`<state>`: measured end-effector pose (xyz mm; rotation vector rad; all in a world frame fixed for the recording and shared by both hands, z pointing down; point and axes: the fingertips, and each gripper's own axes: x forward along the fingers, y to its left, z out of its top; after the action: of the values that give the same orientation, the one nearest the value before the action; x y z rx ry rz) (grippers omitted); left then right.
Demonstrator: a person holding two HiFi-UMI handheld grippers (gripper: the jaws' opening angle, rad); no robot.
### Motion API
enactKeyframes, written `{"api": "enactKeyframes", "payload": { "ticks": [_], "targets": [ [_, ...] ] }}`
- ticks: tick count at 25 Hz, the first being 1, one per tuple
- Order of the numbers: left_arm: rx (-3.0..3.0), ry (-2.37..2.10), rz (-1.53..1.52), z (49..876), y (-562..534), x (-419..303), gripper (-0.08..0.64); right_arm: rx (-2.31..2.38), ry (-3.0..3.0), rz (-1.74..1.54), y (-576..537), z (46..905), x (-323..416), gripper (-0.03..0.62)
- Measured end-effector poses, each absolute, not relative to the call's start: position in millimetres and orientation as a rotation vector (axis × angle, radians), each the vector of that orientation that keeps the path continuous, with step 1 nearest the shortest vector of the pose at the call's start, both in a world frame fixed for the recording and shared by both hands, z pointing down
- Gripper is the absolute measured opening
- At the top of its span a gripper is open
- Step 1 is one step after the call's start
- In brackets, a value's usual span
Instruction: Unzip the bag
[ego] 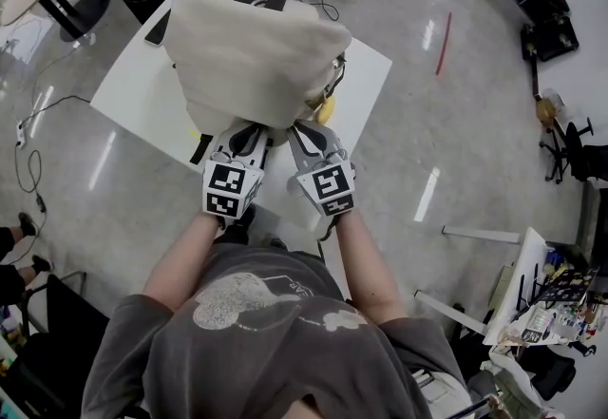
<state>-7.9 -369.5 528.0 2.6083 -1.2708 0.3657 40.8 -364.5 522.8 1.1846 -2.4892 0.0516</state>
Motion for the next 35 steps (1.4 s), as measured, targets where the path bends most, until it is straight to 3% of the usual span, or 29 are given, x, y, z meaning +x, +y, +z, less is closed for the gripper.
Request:
{"api": "enactKeyframes", "payload": {
  "ticks": [19, 35],
  "targets": [
    [2.583, -1.364, 0.366, 527, -375, -44, 0.034, 1.243, -2.491, 0.103, -362, 517, 51, 0.015],
    [2.377, -1.622, 0.375, 550, -435, -168, 0.034, 1.313, -2.461, 0.142, -374, 524, 59, 0.017]
  ]
}}
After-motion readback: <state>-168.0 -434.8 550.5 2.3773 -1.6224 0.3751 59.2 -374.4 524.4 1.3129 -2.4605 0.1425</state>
